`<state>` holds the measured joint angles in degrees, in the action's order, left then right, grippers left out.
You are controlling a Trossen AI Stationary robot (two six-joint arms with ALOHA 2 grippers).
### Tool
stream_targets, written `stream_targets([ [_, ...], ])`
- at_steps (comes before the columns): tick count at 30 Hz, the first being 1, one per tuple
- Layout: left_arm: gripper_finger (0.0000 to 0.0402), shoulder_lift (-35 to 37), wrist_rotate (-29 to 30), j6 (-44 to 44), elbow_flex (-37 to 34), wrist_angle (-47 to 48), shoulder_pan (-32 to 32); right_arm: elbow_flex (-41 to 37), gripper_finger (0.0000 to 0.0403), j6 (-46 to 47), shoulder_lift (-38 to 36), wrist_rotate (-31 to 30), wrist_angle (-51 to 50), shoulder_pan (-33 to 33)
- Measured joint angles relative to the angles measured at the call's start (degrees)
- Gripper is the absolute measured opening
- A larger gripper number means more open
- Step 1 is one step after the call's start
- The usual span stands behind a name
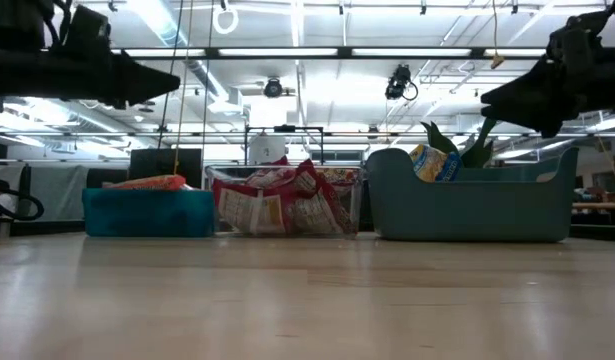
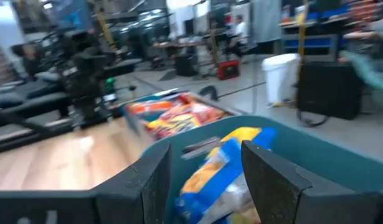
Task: Sort Maruchan noodles
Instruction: Return to Home Position
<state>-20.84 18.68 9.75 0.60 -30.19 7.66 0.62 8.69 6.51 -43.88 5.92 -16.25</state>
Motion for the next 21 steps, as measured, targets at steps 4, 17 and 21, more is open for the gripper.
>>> stream_targets([
  [4,0.0141,0.1,0.6,2.5,-0.1,-0.1,-0.2,0.0,0.0199,-2.3,-2.0,-3.1,-0.3,-0.6],
  [17,0.0141,14.4,-7.6,4.6,-0.2,12.0,-2.2,4.4,0.0199,1.4,-6.3,-18.9,-11.1,-6.1],
  [21,0.0141,14.2,-8.0,-1.9,-0.2,14.2,-2.2,4.4,0.0199,3.1,-6.3,-18.7,-10.5,-5.7],
])
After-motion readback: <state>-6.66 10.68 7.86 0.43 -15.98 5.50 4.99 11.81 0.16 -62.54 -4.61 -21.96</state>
